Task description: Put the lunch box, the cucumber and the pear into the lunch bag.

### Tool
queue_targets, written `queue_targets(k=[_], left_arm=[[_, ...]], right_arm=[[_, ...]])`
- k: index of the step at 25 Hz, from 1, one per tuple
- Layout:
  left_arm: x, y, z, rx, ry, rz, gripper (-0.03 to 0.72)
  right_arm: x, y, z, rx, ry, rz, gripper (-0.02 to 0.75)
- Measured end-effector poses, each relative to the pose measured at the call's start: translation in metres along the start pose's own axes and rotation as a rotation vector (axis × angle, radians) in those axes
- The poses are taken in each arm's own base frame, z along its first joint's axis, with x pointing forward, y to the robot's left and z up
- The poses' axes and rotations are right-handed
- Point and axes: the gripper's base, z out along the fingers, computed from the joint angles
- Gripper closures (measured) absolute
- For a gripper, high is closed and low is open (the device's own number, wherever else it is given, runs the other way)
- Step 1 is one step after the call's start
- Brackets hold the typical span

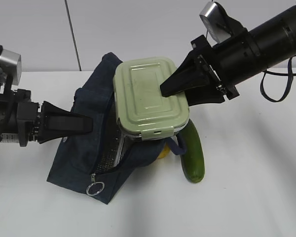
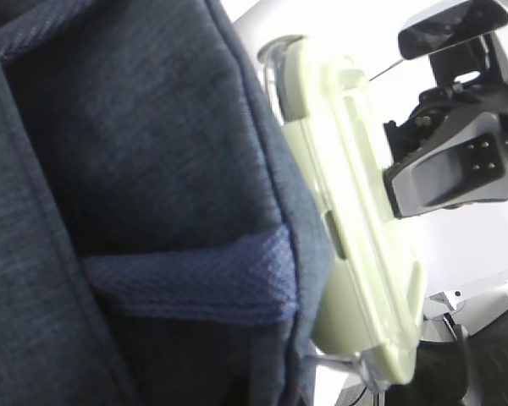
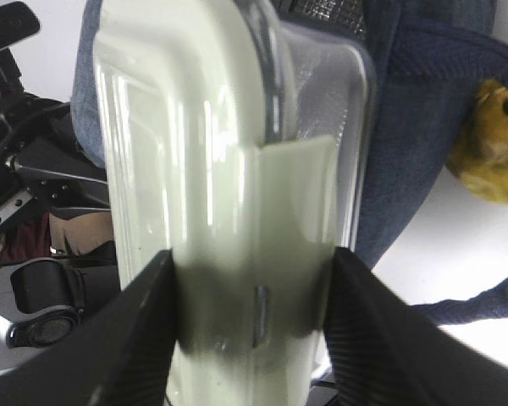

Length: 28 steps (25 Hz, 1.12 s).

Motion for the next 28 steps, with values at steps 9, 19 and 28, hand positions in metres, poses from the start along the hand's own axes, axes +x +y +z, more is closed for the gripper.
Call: queue_targets(k=[9, 19, 28], left_arm=[[0.000, 0.000, 0.000, 0.000, 0.000, 0.002, 0.686], [0.000, 0.000, 0.000, 0.001, -0.001, 0.010, 0.686], [-0.001, 0.000, 0.000, 0.002, -0.009, 0.019, 0.686]], right_arm=[[0.001, -0.002, 0.000, 0.019, 0.015, 0.014, 0.348], [0.003, -0.001, 0.006, 0.063, 0.030, 0.021, 0.348], [-0.008, 0.004, 0.022, 0.176, 0.085, -0.003, 0.348]])
